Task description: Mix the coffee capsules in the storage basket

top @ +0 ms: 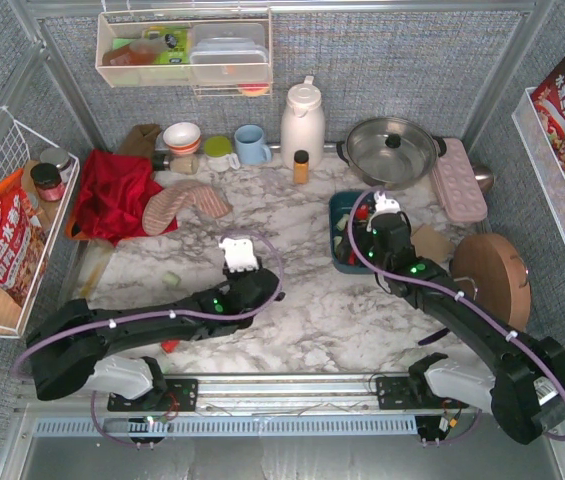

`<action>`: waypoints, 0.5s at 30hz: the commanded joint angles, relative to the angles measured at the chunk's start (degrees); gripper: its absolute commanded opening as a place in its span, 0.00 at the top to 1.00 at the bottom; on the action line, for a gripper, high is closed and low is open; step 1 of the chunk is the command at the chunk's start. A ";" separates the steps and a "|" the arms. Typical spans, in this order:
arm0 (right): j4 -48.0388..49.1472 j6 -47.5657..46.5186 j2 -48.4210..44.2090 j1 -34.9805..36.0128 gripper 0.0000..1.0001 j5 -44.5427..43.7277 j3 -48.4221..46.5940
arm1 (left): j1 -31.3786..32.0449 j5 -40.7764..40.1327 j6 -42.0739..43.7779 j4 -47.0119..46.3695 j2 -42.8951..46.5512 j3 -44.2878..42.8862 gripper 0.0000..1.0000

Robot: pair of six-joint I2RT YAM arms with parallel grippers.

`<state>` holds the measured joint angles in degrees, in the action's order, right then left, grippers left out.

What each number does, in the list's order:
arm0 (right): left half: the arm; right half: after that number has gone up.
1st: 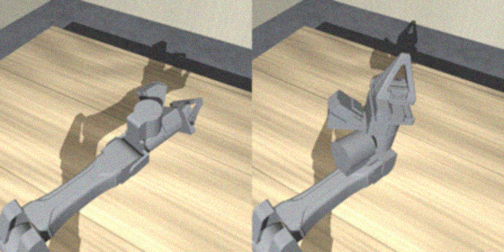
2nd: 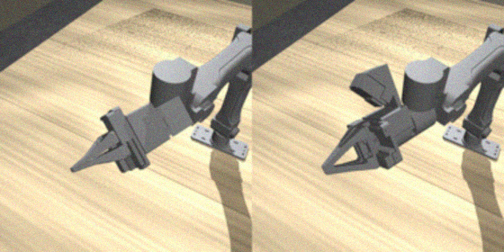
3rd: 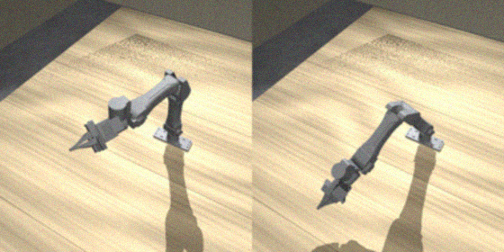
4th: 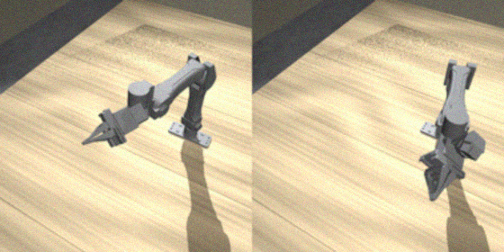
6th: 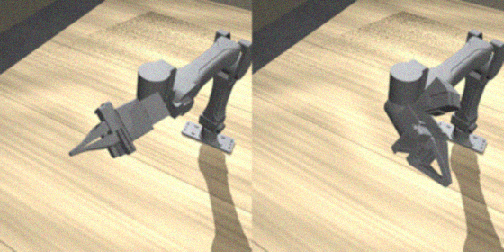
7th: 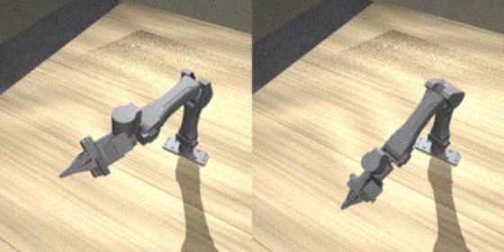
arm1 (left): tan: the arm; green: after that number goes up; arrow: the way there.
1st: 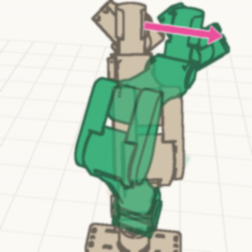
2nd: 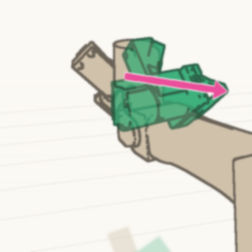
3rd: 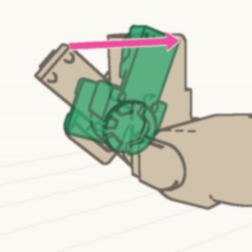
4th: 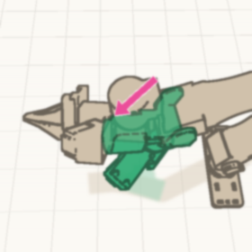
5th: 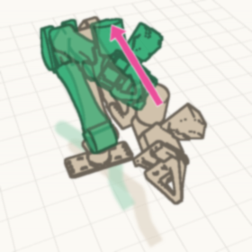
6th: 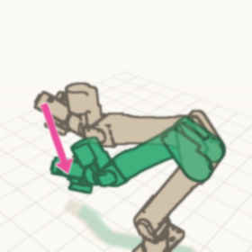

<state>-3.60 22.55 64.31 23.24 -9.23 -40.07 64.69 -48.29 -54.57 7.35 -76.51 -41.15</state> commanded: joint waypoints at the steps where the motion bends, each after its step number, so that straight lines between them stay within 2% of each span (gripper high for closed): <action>1: 0.50 0.52 -0.49 -0.03 0.20 5.94 -1.14 | -0.11 5.12 27.15 -35.53 -1.18 4.67 0.58; 5: 0.11 1.52 -1.45 0.01 0.23 13.01 -2.51 | -0.17 14.42 41.35 -55.80 -2.88 9.50 0.46; 11: 3.31 3.10 -4.53 0.14 0.25 20.11 -1.79 | -0.17 27.06 54.06 -82.20 -8.06 15.35 0.47; 15: 5.91 3.93 -6.78 0.31 0.26 22.96 -0.72 | -0.17 28.54 56.86 -97.66 -13.41 17.35 0.49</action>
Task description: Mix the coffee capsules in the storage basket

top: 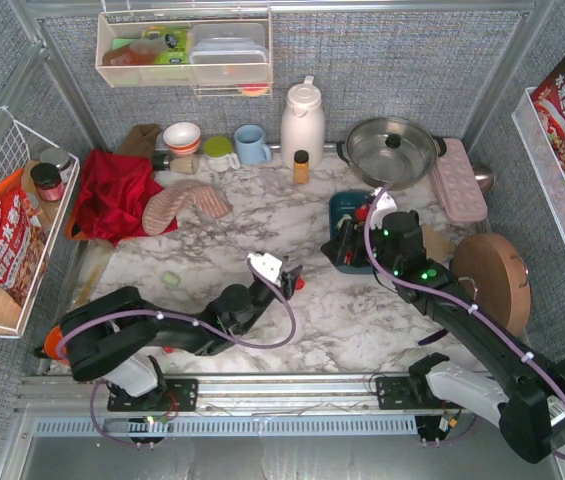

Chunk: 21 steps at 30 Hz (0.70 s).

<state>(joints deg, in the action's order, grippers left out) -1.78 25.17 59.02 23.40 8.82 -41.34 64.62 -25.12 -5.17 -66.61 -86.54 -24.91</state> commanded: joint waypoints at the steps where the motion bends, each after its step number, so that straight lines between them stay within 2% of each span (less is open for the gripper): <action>1: 3.59 1.10 -1.85 0.17 0.26 4.41 0.42 | -0.10 4.07 7.12 -23.92 -3.98 0.87 0.49; 2: 2.63 0.85 -2.11 0.20 0.26 3.15 0.21 | -0.11 2.27 6.01 -21.86 -3.91 0.26 0.46; 4: 0.52 0.15 -2.28 0.21 0.26 -0.25 -0.16 | -0.11 -2.72 1.46 -11.70 -1.96 -2.08 0.33; 6: -1.20 -0.29 -2.04 0.21 0.26 -3.70 -0.40 | -0.34 -9.28 -4.84 7.68 1.08 -7.34 0.27; 9: -3.70 -0.13 -1.37 0.16 0.26 -8.22 -0.95 | -2.31 -12.82 -17.50 41.82 1.94 -19.58 0.25; 11: -4.53 -0.04 -0.97 0.07 0.25 -10.28 -1.05 | -3.51 -12.50 -24.03 56.23 0.11 -25.43 0.24; 15: -4.86 -0.03 0.03 -0.02 0.26 -11.72 -0.92 | -3.73 -10.81 -28.36 67.00 -1.06 -28.21 0.24; 21: -2.08 -0.96 4.26 0.17 0.26 -7.26 -0.85 | -4.41 -12.27 -32.26 71.68 4.08 -26.95 0.24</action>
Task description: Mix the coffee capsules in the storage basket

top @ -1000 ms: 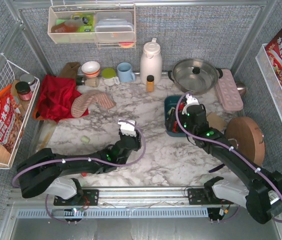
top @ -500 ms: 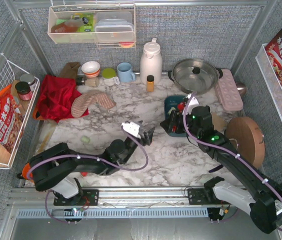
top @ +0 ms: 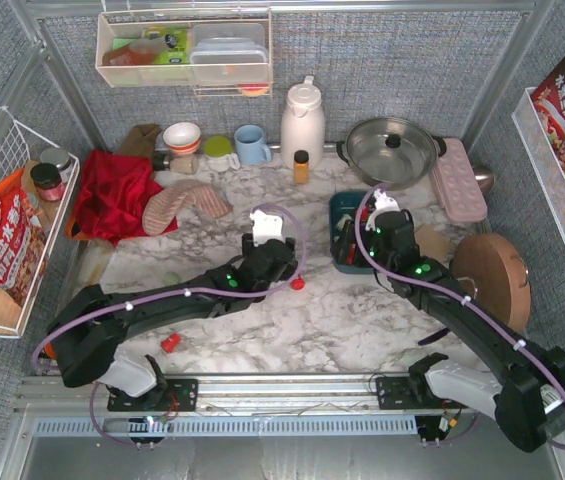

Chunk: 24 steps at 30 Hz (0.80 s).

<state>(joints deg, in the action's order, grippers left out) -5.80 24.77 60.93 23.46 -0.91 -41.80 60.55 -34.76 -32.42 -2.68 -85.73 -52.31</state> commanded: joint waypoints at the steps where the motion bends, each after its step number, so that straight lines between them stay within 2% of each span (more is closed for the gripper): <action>1: 1.94 -0.34 3.53 0.24 0.26 3.11 -0.77 | -0.35 -3.78 -5.01 8.08 4.54 0.96 0.24; 5: -0.11 1.45 8.85 1.66 0.31 3.99 -3.85 | -0.35 -7.36 -3.73 9.07 10.77 3.58 0.23; 11: -4.70 -0.14 16.84 7.62 0.40 1.83 -9.83 | -0.34 -10.41 -0.07 13.37 20.80 6.54 0.21; 16: -9.98 -0.48 24.76 10.94 0.45 -0.43 -15.90 | -0.34 -9.23 3.72 20.61 28.92 5.56 0.21; 20: -14.17 -0.43 31.28 13.59 0.46 -3.29 -21.11 | -0.35 -5.14 12.00 21.90 35.95 5.79 0.21; 24: -18.56 -0.06 37.03 15.70 0.46 -5.68 -25.70 | -0.35 -5.27 16.53 22.88 42.70 7.35 0.21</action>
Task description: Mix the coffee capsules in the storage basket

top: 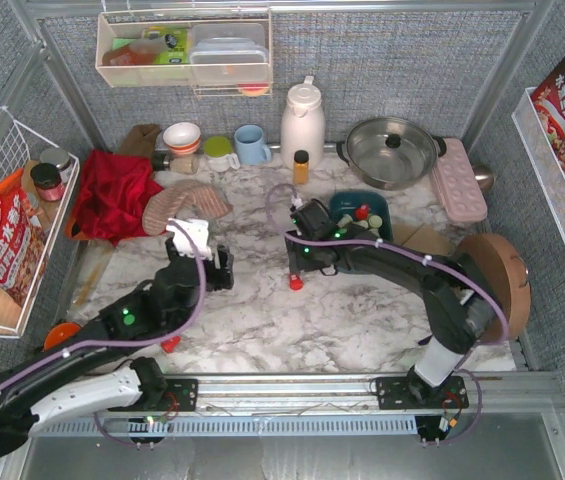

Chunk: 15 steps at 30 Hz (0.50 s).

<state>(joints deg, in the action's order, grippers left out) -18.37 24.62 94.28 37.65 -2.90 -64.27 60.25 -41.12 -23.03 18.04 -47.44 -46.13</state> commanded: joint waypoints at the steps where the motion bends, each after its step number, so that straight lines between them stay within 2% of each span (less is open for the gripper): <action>1: -6.47 0.27 4.73 1.85 0.46 -3.91 -4.04 | -0.02 0.63 8.50 2.08 6.11 2.02 0.22; 7: -10.32 -0.51 10.28 3.76 0.47 -5.50 -8.95 | -0.04 -1.56 10.91 -5.43 16.56 12.32 0.21; 10: -12.44 -1.14 12.08 4.16 0.47 -6.15 -10.74 | -0.09 0.00 11.18 -4.92 20.27 12.57 0.18; 15: -13.27 -0.36 14.23 4.41 0.47 -6.53 -12.22 | -0.04 -5.42 9.51 -1.91 25.33 12.99 0.14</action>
<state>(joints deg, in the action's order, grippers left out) -29.28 23.99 107.39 41.91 -8.21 -75.44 60.23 -42.44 -13.06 16.03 -24.60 -33.26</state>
